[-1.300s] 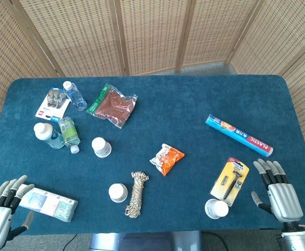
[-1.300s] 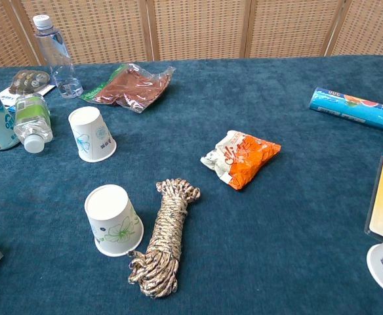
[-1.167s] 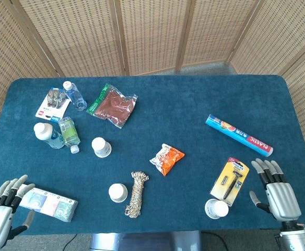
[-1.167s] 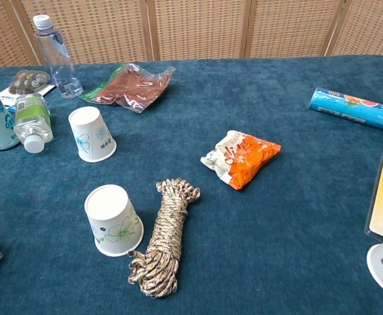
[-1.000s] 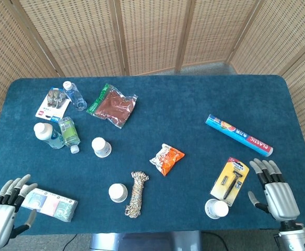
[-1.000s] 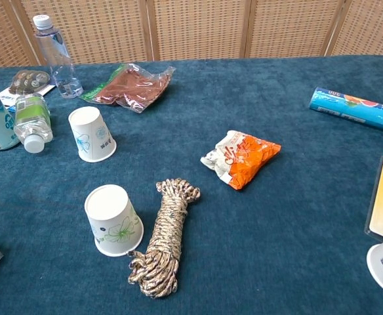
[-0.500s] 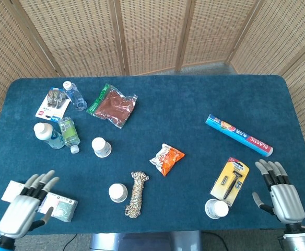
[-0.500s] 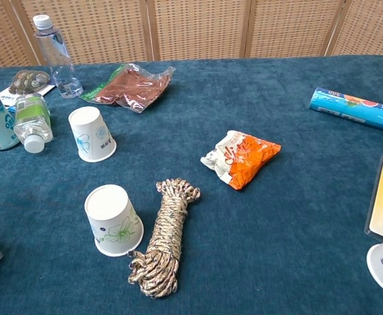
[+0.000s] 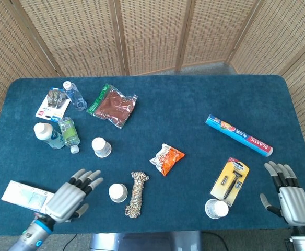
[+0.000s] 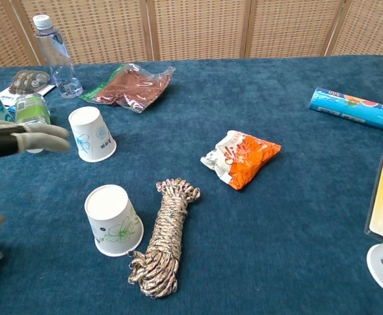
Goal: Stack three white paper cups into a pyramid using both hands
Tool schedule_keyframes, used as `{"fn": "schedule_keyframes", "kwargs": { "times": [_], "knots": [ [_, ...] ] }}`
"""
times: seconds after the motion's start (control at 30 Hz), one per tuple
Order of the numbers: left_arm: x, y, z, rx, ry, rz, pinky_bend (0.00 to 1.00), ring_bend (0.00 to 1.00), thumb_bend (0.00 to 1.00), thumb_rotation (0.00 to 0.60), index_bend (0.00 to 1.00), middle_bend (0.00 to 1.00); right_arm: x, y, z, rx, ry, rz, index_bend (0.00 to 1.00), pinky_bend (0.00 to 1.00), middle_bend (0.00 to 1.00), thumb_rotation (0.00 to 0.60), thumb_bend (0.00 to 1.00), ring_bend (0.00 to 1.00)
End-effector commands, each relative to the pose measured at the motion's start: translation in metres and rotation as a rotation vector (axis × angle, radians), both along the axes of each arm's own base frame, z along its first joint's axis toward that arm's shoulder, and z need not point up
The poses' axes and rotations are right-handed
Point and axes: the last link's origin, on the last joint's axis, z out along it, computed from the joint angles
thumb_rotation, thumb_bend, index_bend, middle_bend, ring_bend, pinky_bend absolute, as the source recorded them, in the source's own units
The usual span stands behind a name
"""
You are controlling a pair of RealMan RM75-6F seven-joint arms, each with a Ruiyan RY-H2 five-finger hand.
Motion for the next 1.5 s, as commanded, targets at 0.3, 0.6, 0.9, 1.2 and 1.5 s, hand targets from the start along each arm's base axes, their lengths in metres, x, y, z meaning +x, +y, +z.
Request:
{"fn": "schedule_keyframes", "kwargs": {
  "times": [0.3, 0.6, 0.9, 1.2, 1.5],
  "knots": [
    [0.036, 0.012, -0.058, -0.103, 0.004, -0.091, 0.00, 0.00, 0.46, 0.600, 0.00, 0.00, -0.004, 0.000, 0.001, 0.010, -0.024, -0.016, 0.00, 0.00, 0.00, 0.600, 0.40, 0.00],
    [0.040, 0.016, -0.077, -0.120, -0.002, -0.075, 0.03, 0.00, 0.46, 0.600, 0.00, 0.00, -0.011, 0.002, 0.006, -0.005, -0.024, -0.035, 0.00, 0.00, 0.00, 0.600, 0.40, 0.00],
    [0.040, 0.017, -0.081, -0.125, -0.018, -0.061, 0.05, 0.00, 0.46, 0.600, 0.00, 0.00, -0.012, 0.005, 0.007, -0.014, -0.022, -0.045, 0.00, 0.00, 0.00, 0.600, 0.40, 0.00],
    [0.036, 0.021, -0.088, -0.119, -0.046, -0.042, 0.16, 0.00, 0.46, 0.600, 0.10, 0.00, -0.012, 0.007, 0.008, -0.019, -0.017, -0.061, 0.00, 0.00, 0.00, 0.600, 0.40, 0.00],
    [0.036, 0.026, -0.097, -0.098, -0.070, -0.057, 0.50, 0.05, 0.46, 0.600, 0.38, 0.05, -0.008, 0.007, 0.006, -0.015, -0.020, -0.066, 0.00, 0.00, 0.00, 0.600, 0.40, 0.00]
  ]
}}
